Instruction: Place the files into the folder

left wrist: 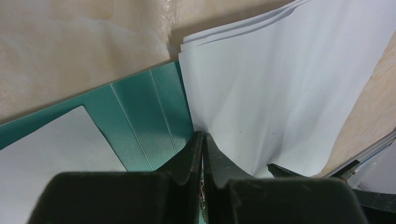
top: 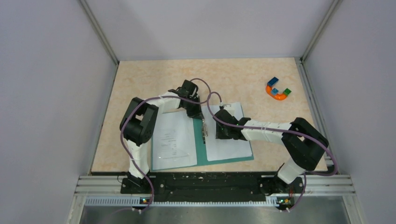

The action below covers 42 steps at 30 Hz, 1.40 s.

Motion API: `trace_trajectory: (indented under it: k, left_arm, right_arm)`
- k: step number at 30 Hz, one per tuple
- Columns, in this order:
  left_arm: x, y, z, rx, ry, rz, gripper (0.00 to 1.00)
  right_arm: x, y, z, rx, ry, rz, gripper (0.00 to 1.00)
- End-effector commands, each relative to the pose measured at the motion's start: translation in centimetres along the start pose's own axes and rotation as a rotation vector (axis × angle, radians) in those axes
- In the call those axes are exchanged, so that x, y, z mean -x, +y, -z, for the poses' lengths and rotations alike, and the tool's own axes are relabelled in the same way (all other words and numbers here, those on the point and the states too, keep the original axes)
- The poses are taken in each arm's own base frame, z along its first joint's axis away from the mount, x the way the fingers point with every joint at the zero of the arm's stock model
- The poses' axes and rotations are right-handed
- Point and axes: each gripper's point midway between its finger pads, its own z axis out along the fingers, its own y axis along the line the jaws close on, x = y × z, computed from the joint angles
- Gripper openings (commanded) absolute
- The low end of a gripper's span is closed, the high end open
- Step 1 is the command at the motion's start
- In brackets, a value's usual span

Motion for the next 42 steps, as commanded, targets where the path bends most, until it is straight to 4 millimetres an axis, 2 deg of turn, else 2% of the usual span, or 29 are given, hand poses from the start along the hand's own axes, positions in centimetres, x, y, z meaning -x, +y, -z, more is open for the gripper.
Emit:
trace_trajectory:
  k: [1, 12, 29, 39, 42]
  left_arm:
    - [-0.1, -1.7, 1.7, -0.065, -0.019, -0.014, 0.07]
    - [-0.9, -3.1, 3.2, -0.119, -0.022, -0.025, 0.05]
    - [-4.4, -4.2, 4.4, -0.181, 0.022, -0.033, 0.02]
    - [-7.0, -3.9, 4.0, -0.181, 0.061, -0.041, 0.01]
    - [-7.2, -4.1, 4.1, -0.185, 0.054, -0.045, 0.01]
  right_arm:
    - [-1.2, 0.6, -0.8, 0.005, 0.040, -0.001, 0.32]
    - [-1.4, 0.6, -0.8, 0.004, 0.043, -0.010, 0.32]
    - [-1.4, 1.0, -0.8, 0.018, 0.047, -0.024, 0.32]
    - [-1.1, 1.3, -0.6, 0.030, 0.041, -0.029, 0.31]
    - [-0.9, 1.5, -0.6, 0.037, 0.040, -0.031, 0.32]
